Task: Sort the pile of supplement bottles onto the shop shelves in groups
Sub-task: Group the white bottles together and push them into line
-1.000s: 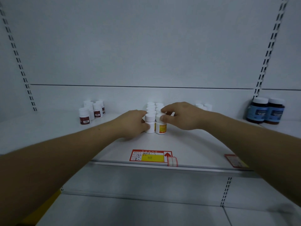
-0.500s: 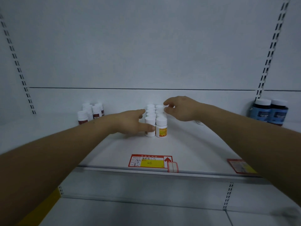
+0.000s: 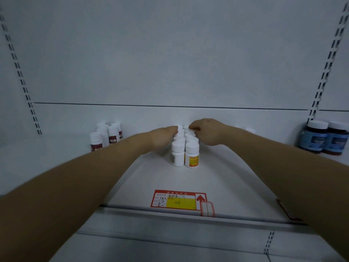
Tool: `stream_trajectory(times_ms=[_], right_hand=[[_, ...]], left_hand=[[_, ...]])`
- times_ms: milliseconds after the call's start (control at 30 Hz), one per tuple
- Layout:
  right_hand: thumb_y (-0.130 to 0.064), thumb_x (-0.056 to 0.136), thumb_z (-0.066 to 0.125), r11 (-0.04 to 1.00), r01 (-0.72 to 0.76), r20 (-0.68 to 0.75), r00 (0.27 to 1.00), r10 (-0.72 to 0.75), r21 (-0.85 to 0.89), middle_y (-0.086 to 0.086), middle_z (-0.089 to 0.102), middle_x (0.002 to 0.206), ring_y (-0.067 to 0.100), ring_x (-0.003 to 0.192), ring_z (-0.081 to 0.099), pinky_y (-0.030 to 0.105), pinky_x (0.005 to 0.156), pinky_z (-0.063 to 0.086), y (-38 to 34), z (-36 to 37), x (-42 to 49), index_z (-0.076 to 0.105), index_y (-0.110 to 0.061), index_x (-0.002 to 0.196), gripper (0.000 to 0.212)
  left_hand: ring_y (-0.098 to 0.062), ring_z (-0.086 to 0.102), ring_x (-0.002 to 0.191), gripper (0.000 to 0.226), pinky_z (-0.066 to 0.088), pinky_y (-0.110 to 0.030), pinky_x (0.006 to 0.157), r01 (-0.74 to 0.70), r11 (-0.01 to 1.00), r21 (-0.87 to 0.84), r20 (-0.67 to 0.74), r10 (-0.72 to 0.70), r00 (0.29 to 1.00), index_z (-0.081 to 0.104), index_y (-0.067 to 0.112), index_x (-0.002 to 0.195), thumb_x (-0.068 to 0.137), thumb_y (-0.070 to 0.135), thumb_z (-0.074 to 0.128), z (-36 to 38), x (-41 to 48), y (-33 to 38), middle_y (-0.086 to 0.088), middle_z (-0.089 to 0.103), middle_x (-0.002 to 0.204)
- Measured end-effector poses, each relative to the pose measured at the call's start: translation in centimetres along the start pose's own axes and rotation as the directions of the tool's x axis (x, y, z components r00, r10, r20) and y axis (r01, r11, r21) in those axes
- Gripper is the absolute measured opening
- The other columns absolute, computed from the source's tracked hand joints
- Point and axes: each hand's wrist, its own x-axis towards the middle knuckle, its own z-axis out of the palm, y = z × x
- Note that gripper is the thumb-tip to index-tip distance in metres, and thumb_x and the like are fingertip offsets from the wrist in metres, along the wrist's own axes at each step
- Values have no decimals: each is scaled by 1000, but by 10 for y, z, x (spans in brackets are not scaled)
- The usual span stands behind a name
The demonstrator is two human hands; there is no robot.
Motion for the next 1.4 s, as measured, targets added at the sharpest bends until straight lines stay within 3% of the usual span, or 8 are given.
stream_trajectory(times_ms=[233,433,633,700,867,1067,1233,1400], right_hand=[[-12,99,38,1000,-28,-27,999,28,15,9,46,144,25,128,44,30,104,32,2,0,1,43,-9,140,41],[-15,100,36,999,-28,-41,999,29,19,11,58,127,26,113,51,34,98,39,3,4,0,59,-5,121,33],[-17,100,36,999,-45,-45,998,46,28,13,59,121,27,107,53,36,95,41,0,5,-4,60,-4,116,32],[-17,100,36,998,-49,-41,998,50,31,13,58,124,27,110,53,36,96,41,-1,4,-5,59,-4,120,32],[-20,102,35,998,-33,-89,995,37,53,8,45,145,24,131,41,29,106,30,-3,-6,-11,44,-10,140,40],[-31,101,40,996,-2,-80,997,9,93,4,58,131,21,118,50,26,90,35,-7,-16,-21,60,-15,126,36],[-32,101,38,998,-20,-45,999,23,53,9,60,125,25,111,53,35,95,42,-14,-13,-26,62,-10,120,38],[-32,101,39,995,-4,-58,998,9,97,4,56,133,21,118,50,28,94,36,-16,-20,-31,59,-15,127,37]], left_hand=[[-20,26,141,53,21,-37,116,-12,999,-35,-17,11,1000,26,20,150,102,43,23,-2,5,-1,-2,24,156],[-20,38,132,49,29,-35,106,-3,999,-53,-2,3,1000,36,17,144,101,37,26,3,8,-2,-4,36,150],[-17,33,135,46,23,-25,99,-57,996,-74,12,58,998,36,17,144,104,35,24,5,5,0,-2,34,151],[-16,31,137,47,21,-25,104,-70,995,-69,34,73,997,32,19,146,104,37,22,6,2,-1,0,32,152],[-16,18,144,54,13,-34,118,-123,987,105,45,119,992,13,25,152,102,37,29,-5,-8,-3,4,14,159],[-15,19,144,66,14,-33,116,-208,935,286,133,176,975,10,27,152,96,50,37,-3,-38,5,6,15,159],[-16,19,144,68,16,-30,114,-207,916,343,125,174,977,7,22,153,98,45,40,1,-45,10,3,12,159],[-14,15,145,72,14,-30,115,-192,902,387,107,163,981,7,23,152,95,48,43,2,-55,15,5,8,160]])
